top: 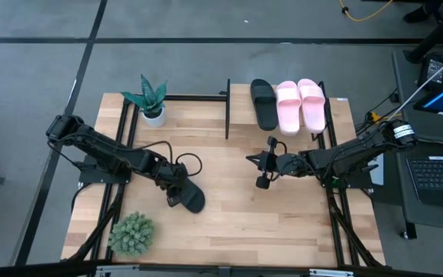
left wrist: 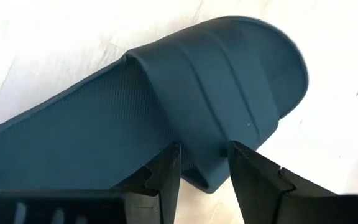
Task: Pick and place slides into the shelf
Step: Put the black slide on the shelf
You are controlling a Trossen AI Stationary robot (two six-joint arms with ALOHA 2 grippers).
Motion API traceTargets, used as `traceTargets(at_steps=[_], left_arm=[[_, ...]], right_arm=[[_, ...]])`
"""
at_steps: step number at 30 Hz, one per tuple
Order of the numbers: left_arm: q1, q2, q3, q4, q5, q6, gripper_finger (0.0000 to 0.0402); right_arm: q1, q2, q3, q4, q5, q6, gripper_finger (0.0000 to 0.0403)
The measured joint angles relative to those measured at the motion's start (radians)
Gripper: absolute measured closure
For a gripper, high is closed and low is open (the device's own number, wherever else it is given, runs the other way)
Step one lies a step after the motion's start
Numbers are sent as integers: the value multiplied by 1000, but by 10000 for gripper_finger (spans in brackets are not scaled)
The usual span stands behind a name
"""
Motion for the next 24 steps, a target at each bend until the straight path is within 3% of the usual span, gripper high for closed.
traceTargets(at_steps=[24], left_arm=[[26, 0, 0, 95, 100, -4, 276]], right_arm=[[0, 0, 0, 0, 0, 0, 393]])
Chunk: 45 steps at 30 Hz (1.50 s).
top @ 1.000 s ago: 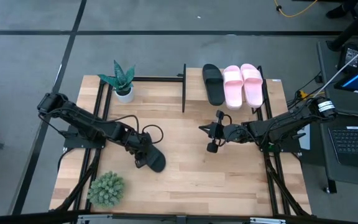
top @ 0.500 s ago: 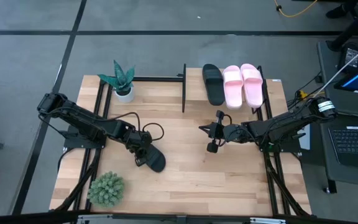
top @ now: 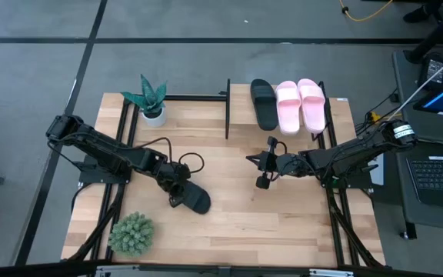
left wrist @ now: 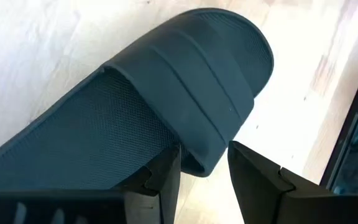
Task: Pick and place slides into the shelf
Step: Put the black slide on the shelf
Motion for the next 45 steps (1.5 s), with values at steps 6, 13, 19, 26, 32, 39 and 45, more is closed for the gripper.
traceTargets(at_steps=[6, 13, 19, 26, 32, 39, 45], left_arm=[[0, 0, 0, -1, -21, -14, 276], [0, 7, 0, -4, -34, -32, 276], [1, 54, 1, 1, -6, -25, 276], [1, 63, 1, 7, 1, -3, 276], [1, 65, 1, 86, 40, -2, 276], [-1, 65, 1, 134, 37, -2, 276], [-1, 95, 1, 156, 41, -2, 276]], right_arm=[[0, 0, 0, 0, -1, 0, 393], [0, 0, 0, 0, -9, 0, 393], [0, 0, 0, 0, -9, 0, 393], [0, 0, 0, 0, -10, 4, 393], [0, 0, 0, 0, -10, 5, 393], [0, 0, 0, 0, -10, 7, 393], [0, 0, 0, -1, -10, 12, 393]])
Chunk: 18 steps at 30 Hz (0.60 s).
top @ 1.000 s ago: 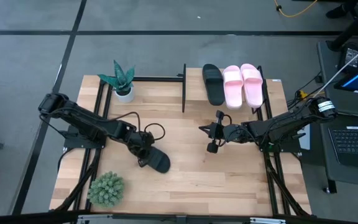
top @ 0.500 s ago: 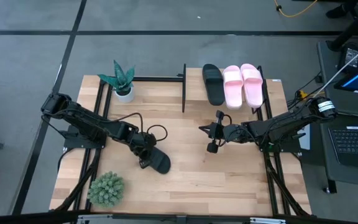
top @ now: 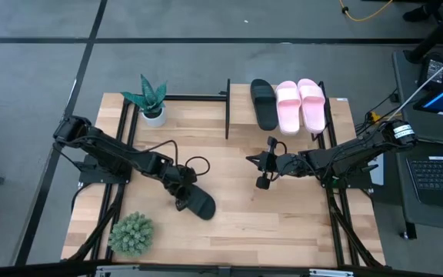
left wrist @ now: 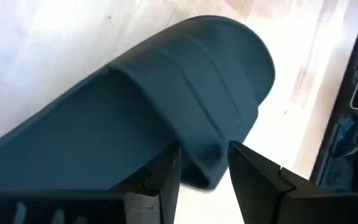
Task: Pick and place slides into the shelf
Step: Put the black slide on the shelf
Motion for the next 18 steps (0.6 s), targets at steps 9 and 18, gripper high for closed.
traceTargets(at_steps=[9, 18], left_arm=[[2, 75, 1, 87, 71, 74, 289], [18, 73, 1, 114, 77, 90, 390]], right_arm=[[0, 0, 0, -11, 0, 18, 393], [0, 0, 0, -13, 0, 19, 393]])
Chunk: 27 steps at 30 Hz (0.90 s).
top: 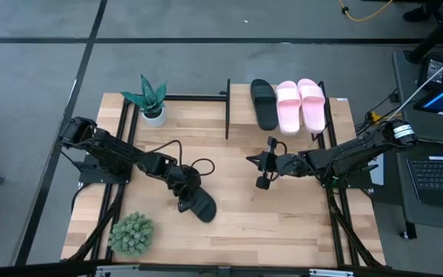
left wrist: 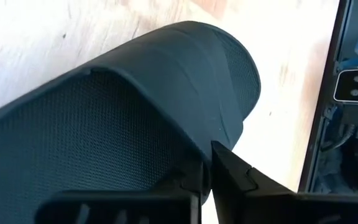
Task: Pick and place slides into the shelf
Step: Put the black slide on the shelf
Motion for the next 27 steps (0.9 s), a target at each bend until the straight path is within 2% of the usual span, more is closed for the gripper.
traceTargets(at_steps=[7, 18, 27], left_arm=[[25, -16, -3, 5, -22, 51, 397], [152, -157, -4, 47, -344, 215, 399], [200, -206, -4, 194, -493, 351, 400]], right_arm=[[0, 0, 0, 0, 1, -1, 393], [0, 0, 0, 2, 1, 0, 393], [-1, 0, 0, 50, 2, -3, 393]])
